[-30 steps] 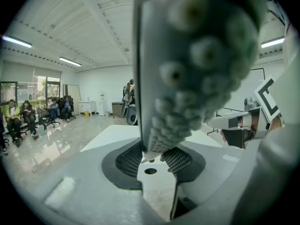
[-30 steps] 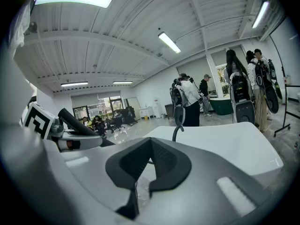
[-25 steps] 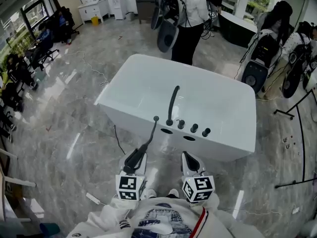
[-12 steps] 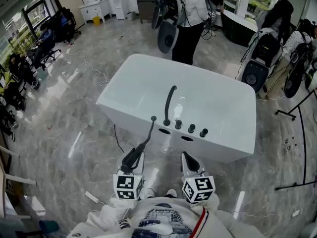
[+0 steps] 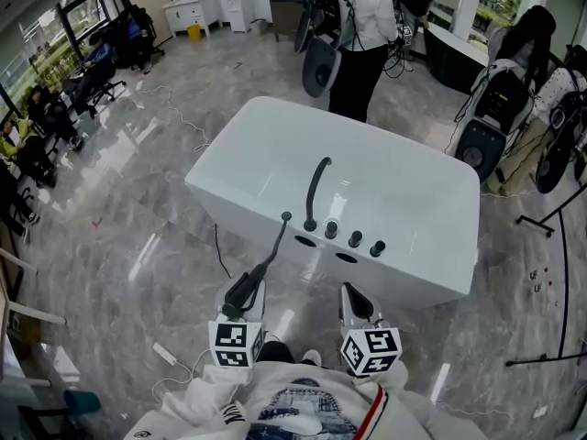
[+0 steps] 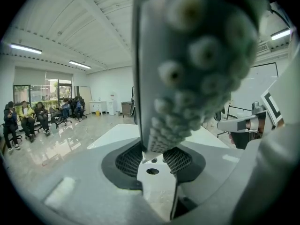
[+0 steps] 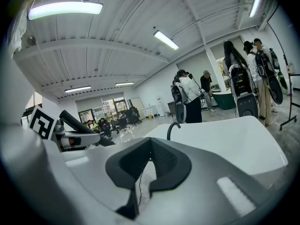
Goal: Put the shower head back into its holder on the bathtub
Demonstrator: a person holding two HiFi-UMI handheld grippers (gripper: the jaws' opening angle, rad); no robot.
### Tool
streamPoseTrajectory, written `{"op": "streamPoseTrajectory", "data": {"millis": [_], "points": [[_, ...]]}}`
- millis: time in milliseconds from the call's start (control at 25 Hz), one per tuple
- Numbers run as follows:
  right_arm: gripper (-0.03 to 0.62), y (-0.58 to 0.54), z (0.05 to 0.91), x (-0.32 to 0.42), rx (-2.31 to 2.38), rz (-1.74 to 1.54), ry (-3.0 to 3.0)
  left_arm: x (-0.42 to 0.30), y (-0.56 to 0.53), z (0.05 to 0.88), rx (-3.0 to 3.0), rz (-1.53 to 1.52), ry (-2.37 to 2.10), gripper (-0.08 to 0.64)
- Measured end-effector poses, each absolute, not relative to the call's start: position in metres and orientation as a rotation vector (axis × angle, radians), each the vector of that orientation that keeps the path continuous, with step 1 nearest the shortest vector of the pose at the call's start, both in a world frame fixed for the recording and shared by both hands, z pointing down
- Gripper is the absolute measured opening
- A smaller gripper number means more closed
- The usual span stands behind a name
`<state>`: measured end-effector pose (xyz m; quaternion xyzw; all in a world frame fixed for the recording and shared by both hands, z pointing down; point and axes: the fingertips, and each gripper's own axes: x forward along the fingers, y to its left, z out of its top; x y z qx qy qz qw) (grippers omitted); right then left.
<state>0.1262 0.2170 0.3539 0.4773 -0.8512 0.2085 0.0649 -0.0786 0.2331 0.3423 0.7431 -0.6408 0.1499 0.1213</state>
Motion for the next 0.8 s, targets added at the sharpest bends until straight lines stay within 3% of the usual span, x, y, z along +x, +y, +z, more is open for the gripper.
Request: {"op": "streamPoseTrajectory", "data": {"millis": [800], "points": [[0.006, 0.144, 0.366, 0.090, 1.481, 0.647, -2.505, -0.104, 0.150, 0.326, 2.291, 0.419, -1.852, 0.140]]}}
